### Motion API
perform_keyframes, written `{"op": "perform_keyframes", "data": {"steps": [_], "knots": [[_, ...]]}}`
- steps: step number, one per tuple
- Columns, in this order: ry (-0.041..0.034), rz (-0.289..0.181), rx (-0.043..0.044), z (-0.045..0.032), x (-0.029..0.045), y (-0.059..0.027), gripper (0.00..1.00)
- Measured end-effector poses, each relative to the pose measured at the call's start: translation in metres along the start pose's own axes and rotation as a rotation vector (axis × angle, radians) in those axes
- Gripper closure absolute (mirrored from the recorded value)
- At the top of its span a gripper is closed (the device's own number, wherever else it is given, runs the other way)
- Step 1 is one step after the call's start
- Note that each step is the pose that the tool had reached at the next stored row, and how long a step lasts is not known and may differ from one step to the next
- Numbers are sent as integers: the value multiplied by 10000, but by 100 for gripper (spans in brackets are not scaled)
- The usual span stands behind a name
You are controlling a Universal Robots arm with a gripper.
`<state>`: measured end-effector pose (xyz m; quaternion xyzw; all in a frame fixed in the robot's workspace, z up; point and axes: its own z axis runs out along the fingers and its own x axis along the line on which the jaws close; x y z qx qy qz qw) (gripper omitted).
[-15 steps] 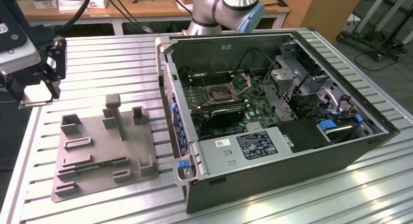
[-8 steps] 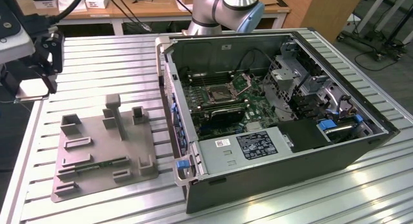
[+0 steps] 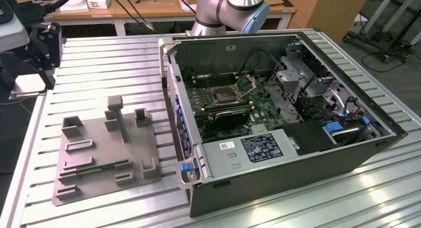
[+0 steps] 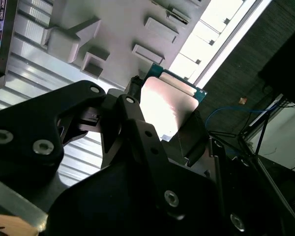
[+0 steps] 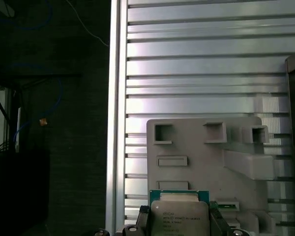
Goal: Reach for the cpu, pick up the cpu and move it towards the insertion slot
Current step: 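Pick up the cpu and move it towards the insertion slot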
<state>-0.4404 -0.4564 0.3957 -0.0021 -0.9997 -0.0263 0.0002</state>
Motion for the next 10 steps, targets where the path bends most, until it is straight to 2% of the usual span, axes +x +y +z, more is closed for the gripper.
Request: {"op": "perform_keyframes", "data": {"steps": [10], "knots": [[2, 0, -42, -18, -1, 1, 45]]}}
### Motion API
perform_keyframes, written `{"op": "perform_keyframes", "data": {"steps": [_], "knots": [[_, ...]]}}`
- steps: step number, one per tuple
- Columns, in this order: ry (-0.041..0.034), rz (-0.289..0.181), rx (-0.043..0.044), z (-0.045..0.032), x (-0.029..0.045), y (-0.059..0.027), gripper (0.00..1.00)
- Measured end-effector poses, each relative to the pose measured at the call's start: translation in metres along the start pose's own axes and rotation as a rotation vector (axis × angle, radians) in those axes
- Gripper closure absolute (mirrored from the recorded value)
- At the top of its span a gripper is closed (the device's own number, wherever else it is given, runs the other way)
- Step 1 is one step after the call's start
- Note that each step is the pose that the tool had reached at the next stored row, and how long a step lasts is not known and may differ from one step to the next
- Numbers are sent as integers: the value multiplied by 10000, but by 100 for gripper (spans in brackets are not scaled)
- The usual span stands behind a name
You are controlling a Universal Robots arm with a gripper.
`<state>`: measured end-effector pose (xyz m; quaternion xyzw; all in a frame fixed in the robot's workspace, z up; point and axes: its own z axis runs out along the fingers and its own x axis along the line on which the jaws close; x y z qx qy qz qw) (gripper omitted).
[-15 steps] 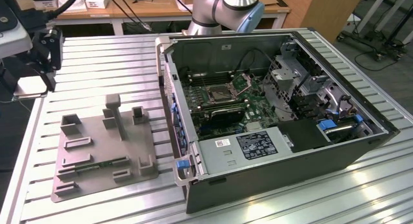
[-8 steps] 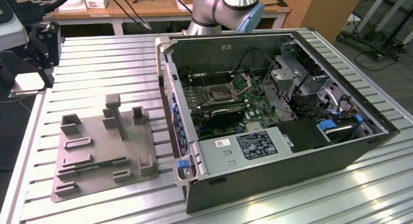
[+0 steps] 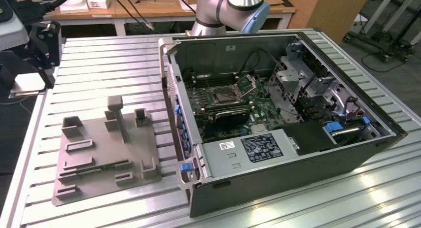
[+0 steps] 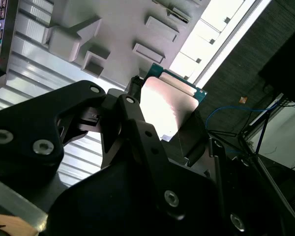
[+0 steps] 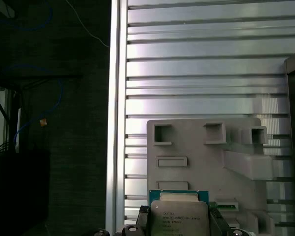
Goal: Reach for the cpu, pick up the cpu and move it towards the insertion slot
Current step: 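Pick up the cpu and move it towards the insertion slot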
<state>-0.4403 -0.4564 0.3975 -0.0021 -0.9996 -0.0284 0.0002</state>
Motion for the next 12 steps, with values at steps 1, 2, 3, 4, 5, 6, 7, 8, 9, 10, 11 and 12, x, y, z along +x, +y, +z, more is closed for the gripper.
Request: {"op": "perform_keyframes", "data": {"steps": [1, 2, 3, 4, 5, 6, 7, 8, 9, 10, 11, 12], "knots": [[-1, 0, -1, -2, 0, 0, 45], [-1, 0, -1, -5, 0, 0, 45], [-1, 0, 0, -8, 0, 0, 45], [-1, 0, -1, -9, -1, 1, 45], [-1, 0, -1, -9, -4, 1, 45], [1, -2, 1, -11, -12, 0, 45], [0, -2, 0, -11, -20, 0, 45], [-1, 0, -1, -10, -27, 1, 45], [-1, 0, -1, -9, -34, 1, 45], [-2, 1, -1, -9, -36, 1, 45], [-2, 1, -1, -9, -38, 1, 45], [-1, 1, 0, -9, -43, 1, 45]]}}
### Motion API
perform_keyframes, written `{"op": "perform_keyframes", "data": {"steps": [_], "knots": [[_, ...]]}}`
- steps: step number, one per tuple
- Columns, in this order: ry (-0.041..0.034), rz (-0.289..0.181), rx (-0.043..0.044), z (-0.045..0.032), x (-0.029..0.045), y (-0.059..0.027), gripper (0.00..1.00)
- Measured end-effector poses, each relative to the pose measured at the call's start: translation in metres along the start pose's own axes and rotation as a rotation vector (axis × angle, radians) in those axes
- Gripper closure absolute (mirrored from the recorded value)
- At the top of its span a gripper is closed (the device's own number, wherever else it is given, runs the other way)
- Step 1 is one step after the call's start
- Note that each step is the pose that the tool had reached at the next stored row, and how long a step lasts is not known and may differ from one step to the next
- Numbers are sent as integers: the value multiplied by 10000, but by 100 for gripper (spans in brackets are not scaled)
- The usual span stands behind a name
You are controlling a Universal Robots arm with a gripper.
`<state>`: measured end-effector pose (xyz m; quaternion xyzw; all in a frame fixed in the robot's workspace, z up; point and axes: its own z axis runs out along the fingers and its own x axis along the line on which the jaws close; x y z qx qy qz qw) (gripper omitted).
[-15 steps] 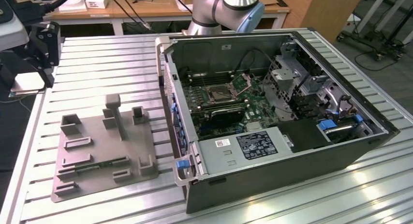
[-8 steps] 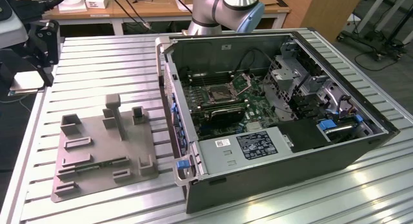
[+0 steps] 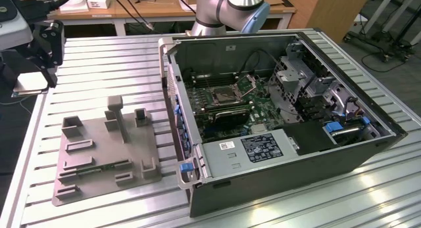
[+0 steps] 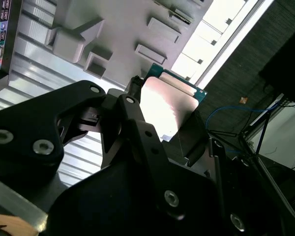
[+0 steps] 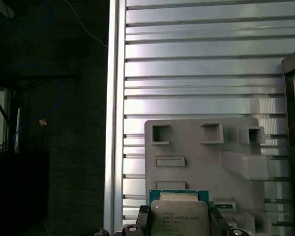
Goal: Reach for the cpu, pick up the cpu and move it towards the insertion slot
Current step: 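Pick up the cpu and move it towards the insertion slot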
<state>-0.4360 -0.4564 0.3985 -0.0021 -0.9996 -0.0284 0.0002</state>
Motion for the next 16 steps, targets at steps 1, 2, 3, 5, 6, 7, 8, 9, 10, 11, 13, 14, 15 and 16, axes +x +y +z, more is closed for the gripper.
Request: {"op": "perform_keyframes", "data": {"steps": [1, 2, 3, 5, 6, 7, 8, 9, 10, 11, 13, 14, 15, 16], "knots": [[-1, -1, 0, 0, -3, 0, 45], [0, 0, 0, 0, -6, 0, 45], [-1, -1, -1, 0, -10, 0, 45], [0, 0, 0, 0, -12, 0, 45], [0, 0, 0, 0, -14, 0, 45], [0, 0, 0, 0, -15, 0, 45], [0, 0, 0, 0, -17, 0, 45], [0, 0, 0, 0, -19, 0, 45], [-1, 0, 0, 1, -21, 0, 45], [-1, -1, 0, 1, -22, 0, 45], [0, 0, 0, 0, -25, 0, 45], [0, 0, 0, 0, -31, 0, 45], [0, 0, 0, 0, -38, 0, 45], [0, 0, 0, 0, -39, 0, 45]]}}
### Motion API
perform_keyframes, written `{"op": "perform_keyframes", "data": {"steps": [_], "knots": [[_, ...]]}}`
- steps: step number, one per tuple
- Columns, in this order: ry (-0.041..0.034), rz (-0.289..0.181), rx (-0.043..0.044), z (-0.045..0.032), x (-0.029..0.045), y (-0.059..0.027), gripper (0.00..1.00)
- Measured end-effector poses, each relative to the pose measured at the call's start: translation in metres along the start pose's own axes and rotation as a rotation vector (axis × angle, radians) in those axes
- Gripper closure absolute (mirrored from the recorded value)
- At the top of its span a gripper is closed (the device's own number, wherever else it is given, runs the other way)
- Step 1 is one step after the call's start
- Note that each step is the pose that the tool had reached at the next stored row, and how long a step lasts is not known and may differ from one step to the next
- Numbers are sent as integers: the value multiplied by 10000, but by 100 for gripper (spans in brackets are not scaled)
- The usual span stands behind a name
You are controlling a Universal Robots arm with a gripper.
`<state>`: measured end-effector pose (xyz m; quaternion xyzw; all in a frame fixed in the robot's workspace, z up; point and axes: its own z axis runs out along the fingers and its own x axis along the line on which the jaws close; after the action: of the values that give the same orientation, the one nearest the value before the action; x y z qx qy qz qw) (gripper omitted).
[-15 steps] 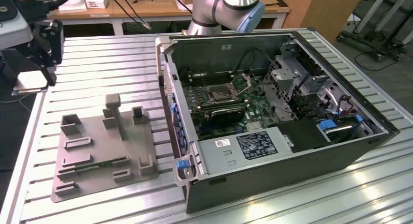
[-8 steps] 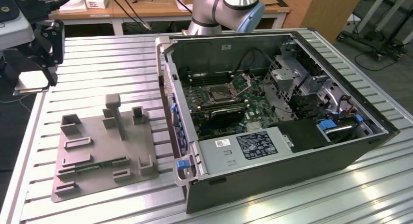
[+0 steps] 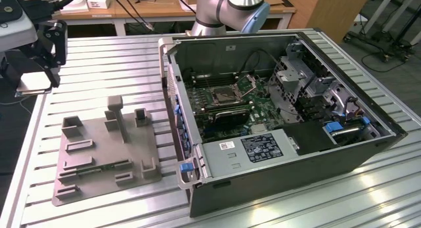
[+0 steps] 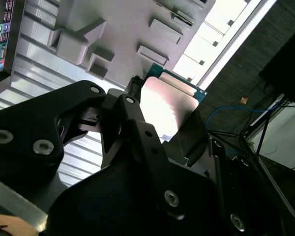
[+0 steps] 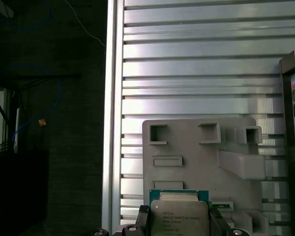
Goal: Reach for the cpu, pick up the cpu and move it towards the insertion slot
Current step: 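Pick up the cpu and move it towards the insertion slot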
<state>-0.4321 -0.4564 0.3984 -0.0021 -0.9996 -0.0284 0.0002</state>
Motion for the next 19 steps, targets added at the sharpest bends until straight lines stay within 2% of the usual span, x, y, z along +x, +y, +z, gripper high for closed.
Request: {"op": "perform_keyframes", "data": {"steps": [19], "knots": [[0, 0, 0, 2, -54, 0, 45]]}}
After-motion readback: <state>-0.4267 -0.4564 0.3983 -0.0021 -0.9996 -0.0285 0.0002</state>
